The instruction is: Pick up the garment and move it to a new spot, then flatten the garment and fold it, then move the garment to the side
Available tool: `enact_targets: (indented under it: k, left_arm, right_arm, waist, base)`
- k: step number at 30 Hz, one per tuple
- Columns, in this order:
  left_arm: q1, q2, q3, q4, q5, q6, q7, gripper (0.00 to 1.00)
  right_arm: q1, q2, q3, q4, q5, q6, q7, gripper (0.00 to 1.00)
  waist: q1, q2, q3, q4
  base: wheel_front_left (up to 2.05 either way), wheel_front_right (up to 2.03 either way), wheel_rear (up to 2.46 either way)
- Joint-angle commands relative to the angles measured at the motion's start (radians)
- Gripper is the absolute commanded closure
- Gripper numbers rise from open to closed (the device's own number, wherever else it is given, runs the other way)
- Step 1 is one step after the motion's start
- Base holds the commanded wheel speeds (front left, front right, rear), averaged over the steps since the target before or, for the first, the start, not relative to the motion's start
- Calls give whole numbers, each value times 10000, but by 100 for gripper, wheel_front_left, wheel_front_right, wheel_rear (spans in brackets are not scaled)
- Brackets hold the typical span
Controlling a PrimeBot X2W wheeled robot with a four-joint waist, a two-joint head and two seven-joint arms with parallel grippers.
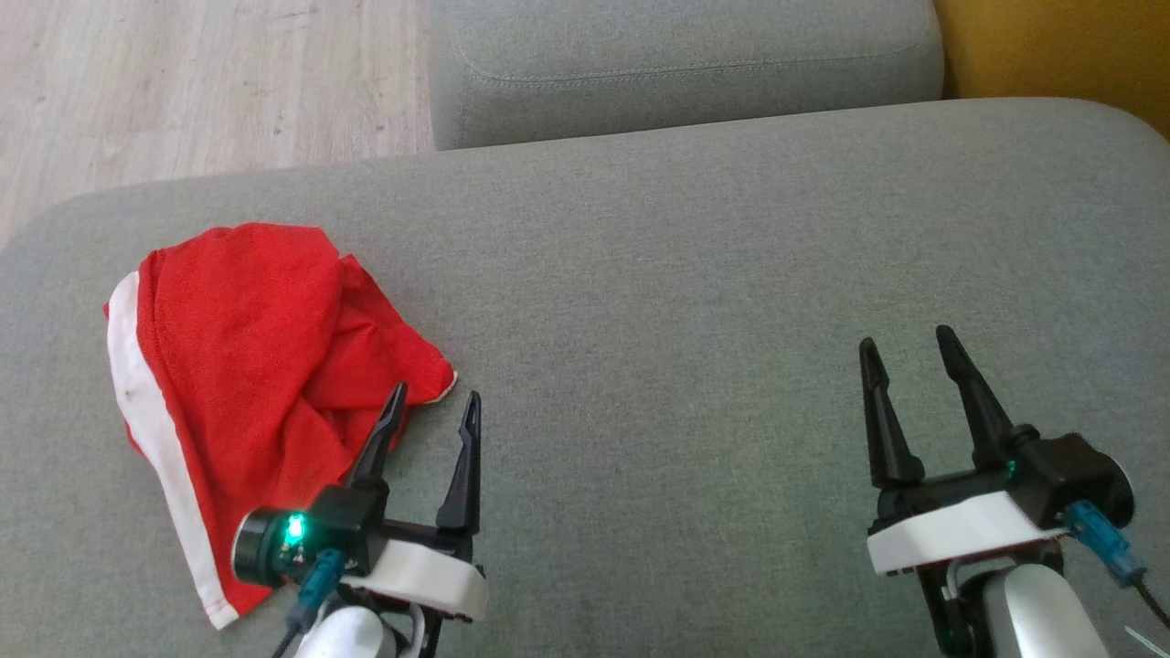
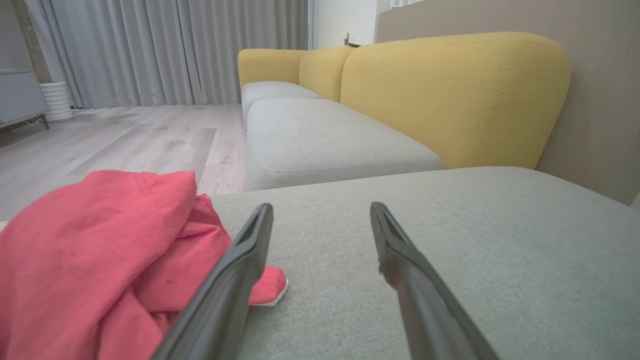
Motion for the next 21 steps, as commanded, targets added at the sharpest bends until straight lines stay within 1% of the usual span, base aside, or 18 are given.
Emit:
enact_targets:
  k: [1, 3, 5, 6, 7, 9, 10, 11, 15, 17, 21]
  left_arm:
    - [-467, 78, 201, -389, -18, -31, -173, 0]
    - [-439, 36, 280, -502, -157, -87, -232, 0]
    - [-357, -33, 427, -614, -298, -152, -290, 0]
    - [-303, -86, 529, -665, -385, -207, -320, 0]
    - [-226, -182, 682, -724, -526, -263, -349, 0]
    - [-54, -439, 1084, -861, -824, -404, -408, 0]
    - [-54, -439, 1084, -861, -824, -404, -408, 0]
    - [15, -542, 1284, -912, -880, -487, -437, 0]
    - [254, -725, 1654, -801, -474, -859, -555, 0]
    - [370, -799, 1762, -516, -196, -942, -614, 0]
    - [463, -942, 1835, 33, 378, -1127, -731, 0]
  right_arm:
    - [-447, -76, 230, -426, -385, 62, -154, 0]
    - [-418, -77, 219, -417, -500, 63, -213, 0]
    - [-387, -78, 207, -409, -368, 64, -272, 0]
    - [-373, -78, 208, -403, -233, 65, -301, 0]
    - [-334, -78, 153, -375, 145, 66, -331, 0]
    - [-310, -79, 174, -321, 447, 67, -390, 0]
    - [-310, -79, 174, -321, 447, 67, -390, 0]
    - [-280, -80, 139, -258, 812, 68, -420, 0]
    - [-276, -81, 136, -47, 1452, 70, -538, 0]
    - [-248, -82, 179, 62, 1747, 71, -597, 0]
    - [-184, -84, 313, 471, 1721, 74, -715, 0]
  waist:
    - [0, 0, -1, -7]
    - [0, 0, 4, -8]
    - [0, 0, 8, -13]
    - [0, 0, 8, -15]
    - [0, 0, 8, -15]
    - [0, 0, 14, -6]
    - [0, 0, 14, -6]
    - [0, 0, 14, -10]
    - [0, 0, 12, -48]
    - [0, 0, -1, -65]
    - [0, 0, -34, -91]
  base:
    - [0, 0, 0]
    - [0, 0, 0]
    - [0, 0, 0]
    - [0, 0, 0]
    - [0, 0, 0]
    - [0, 0, 0]
    - [0, 0, 0]
    - [0, 0, 0]
    - [0, 0, 0]
    - [0, 0, 0]
    - [0, 0, 0]
